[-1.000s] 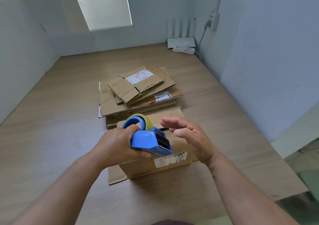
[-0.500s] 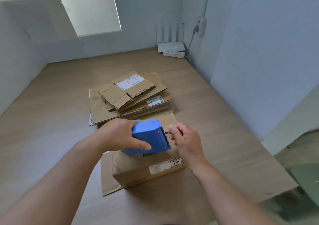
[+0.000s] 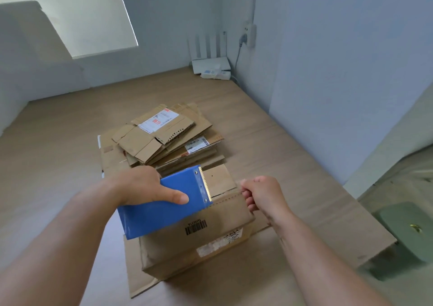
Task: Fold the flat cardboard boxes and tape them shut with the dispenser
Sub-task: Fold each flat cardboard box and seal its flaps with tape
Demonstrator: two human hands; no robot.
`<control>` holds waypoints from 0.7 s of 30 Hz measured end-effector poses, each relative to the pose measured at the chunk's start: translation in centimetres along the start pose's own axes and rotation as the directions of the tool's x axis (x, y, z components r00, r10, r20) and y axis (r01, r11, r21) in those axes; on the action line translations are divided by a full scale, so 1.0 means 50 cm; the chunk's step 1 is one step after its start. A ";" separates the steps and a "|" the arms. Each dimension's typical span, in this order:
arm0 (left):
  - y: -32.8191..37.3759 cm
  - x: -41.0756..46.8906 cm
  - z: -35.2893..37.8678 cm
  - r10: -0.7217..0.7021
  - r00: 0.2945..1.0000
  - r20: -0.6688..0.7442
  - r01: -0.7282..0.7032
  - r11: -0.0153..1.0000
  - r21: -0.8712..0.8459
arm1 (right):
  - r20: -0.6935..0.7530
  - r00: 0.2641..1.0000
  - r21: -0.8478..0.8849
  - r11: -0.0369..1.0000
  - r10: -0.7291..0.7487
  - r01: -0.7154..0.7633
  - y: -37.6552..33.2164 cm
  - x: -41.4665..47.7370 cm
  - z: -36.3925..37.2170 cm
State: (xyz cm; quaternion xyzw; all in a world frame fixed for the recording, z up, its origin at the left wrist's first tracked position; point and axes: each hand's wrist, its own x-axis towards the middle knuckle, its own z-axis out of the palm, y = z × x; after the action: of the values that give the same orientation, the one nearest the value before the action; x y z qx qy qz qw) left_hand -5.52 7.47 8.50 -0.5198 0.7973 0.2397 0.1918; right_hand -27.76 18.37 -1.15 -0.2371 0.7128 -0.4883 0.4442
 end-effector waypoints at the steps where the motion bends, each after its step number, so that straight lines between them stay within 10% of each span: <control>1: 0.000 0.000 -0.001 -0.001 1.000 0.002 0.001 1.000 0.005 | 0.001 1.000 -0.002 1.000 0.007 -0.007 0.000 0.002 -0.002; 14: 0.037 0.005 0.012 -0.025 0.999 0.044 0.022 0.998 0.064 | 0.004 1.000 -0.171 0.985 -0.020 0.021 0.034 0.032 -0.006; 21: 0.040 0.000 0.014 -0.031 0.999 0.041 0.028 0.997 0.066 | -0.242 0.953 -0.476 0.878 -0.184 0.048 0.072 0.012 -0.016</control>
State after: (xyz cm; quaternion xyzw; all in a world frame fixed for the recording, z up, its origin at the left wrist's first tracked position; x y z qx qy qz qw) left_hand -7.32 8.55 8.30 -0.5199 0.7927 0.2214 0.2287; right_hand -28.38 19.78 -4.55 -0.3076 0.8488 -0.3576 0.2386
